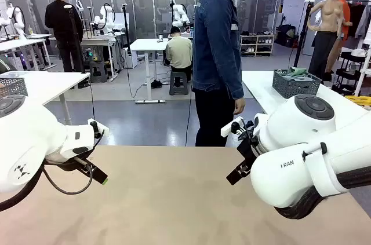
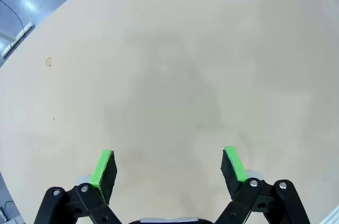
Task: Fold the towels and place them in the basket.
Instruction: When a person lays out a Towel with hook on the table, fold it in half twice.
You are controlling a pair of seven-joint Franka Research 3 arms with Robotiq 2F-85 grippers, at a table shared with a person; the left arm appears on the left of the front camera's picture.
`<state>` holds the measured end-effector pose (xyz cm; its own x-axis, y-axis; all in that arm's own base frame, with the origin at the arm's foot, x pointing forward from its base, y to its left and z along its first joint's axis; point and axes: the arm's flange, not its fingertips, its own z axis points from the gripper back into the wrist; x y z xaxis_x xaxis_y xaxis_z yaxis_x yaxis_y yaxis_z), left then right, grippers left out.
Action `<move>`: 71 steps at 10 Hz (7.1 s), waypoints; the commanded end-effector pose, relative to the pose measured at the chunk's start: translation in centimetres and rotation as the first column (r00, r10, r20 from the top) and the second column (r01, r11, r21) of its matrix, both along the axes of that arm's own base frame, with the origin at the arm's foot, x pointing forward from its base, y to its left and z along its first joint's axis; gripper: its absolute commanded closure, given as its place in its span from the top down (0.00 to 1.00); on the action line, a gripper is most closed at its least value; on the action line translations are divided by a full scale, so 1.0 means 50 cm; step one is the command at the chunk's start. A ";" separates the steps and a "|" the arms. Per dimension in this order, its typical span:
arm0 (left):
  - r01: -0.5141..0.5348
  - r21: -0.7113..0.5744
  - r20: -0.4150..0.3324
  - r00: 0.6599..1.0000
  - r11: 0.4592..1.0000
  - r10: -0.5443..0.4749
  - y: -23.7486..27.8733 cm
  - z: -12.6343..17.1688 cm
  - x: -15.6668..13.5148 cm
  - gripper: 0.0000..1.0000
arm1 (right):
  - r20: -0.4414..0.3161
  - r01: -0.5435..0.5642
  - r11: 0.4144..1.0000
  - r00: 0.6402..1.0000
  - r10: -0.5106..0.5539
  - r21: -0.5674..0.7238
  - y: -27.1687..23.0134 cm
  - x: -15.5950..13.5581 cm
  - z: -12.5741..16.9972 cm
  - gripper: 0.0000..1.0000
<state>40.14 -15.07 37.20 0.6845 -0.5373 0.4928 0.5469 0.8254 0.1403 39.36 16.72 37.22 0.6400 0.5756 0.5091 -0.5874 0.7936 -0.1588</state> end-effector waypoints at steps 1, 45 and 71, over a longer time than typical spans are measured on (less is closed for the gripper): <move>0.000 0.000 0.000 1.000 1.000 0.000 0.000 0.000 0.000 1.00 | 0.000 0.000 1.000 1.000 0.000 0.000 0.000 0.000 0.000 1.00; 0.105 -0.061 0.046 0.994 0.993 -0.102 0.068 0.664 -0.268 1.00 | 0.042 0.043 0.997 0.998 -0.046 0.056 -0.149 -0.276 0.612 1.00; 0.105 -0.061 0.046 0.994 0.993 -0.102 0.068 0.664 -0.268 1.00 | 0.042 0.043 0.997 0.998 -0.046 0.056 -0.149 -0.276 0.612 1.00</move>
<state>26.79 -11.67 70.27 0.6106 -0.5667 0.5532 0.6207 0.7763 0.1101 25.48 9.37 67.74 0.6468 0.5154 0.5621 -0.5421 0.8291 -0.1365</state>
